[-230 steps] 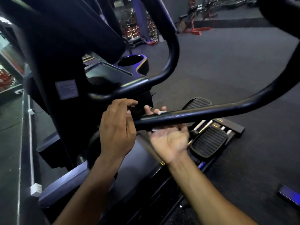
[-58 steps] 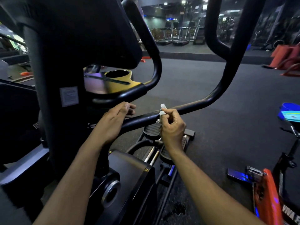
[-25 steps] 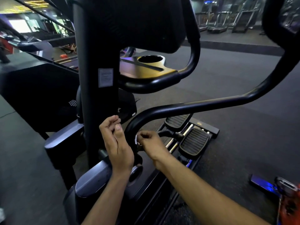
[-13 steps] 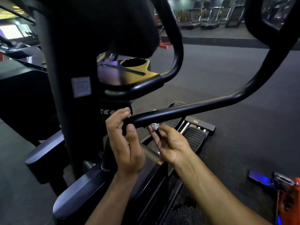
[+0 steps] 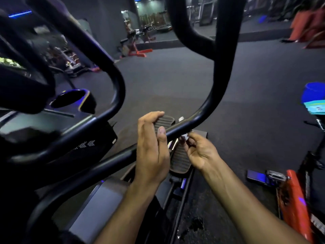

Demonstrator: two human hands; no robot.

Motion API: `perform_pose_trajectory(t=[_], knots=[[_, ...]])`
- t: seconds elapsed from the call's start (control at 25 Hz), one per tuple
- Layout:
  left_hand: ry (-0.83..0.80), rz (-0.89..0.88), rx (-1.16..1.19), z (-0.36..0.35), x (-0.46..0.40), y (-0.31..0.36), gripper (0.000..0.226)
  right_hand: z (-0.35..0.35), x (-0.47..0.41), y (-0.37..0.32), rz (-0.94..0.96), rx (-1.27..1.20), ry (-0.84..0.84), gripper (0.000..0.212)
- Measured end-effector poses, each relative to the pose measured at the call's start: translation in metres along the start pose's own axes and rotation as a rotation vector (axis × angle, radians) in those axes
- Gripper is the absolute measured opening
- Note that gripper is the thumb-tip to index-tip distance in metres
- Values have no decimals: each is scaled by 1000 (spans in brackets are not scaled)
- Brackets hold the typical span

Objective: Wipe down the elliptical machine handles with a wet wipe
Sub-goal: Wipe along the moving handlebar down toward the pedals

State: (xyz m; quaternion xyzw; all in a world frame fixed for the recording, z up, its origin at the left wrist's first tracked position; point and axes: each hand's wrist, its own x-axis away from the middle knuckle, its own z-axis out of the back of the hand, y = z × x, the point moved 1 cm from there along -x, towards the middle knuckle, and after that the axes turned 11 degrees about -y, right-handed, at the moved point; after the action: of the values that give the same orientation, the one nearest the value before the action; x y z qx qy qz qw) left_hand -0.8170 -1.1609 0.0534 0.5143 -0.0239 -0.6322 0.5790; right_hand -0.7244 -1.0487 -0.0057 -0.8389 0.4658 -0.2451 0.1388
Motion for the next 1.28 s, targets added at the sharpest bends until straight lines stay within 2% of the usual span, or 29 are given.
perform_pose_trajectory(t=[0.12,0.2,0.28,0.4,0.52,0.6,0.76,0.88,1.0,1.16,1.28], knots=[[-91,52,25,-34,-29,3,41,16,-14,-39,110,94,-47,19],[-171,96,91,-60,-47,4,50,19,-18,-68,224,252,-96,17],[-222,148,177,-88,-60,4,58,18,-19,-94,332,459,-68,16],[-118,95,249,-124,-71,14,55,13,-21,-126,518,763,-87,17],[20,-125,224,-158,-65,27,39,7,-22,-151,634,862,-182,10],[-10,-133,287,-181,-60,27,31,10,-22,-163,633,827,-215,8],[-72,10,450,-207,-54,14,24,40,-23,-184,521,647,-284,7],[-133,173,603,-224,-62,8,22,62,-26,-200,468,516,-246,6],[-198,273,736,-239,-80,-2,30,78,-34,-207,433,520,-207,9],[-253,320,759,-249,-95,-18,46,93,-50,-205,394,504,-191,7],[-247,360,712,-254,-102,-30,35,99,-67,-201,327,547,-203,7]])
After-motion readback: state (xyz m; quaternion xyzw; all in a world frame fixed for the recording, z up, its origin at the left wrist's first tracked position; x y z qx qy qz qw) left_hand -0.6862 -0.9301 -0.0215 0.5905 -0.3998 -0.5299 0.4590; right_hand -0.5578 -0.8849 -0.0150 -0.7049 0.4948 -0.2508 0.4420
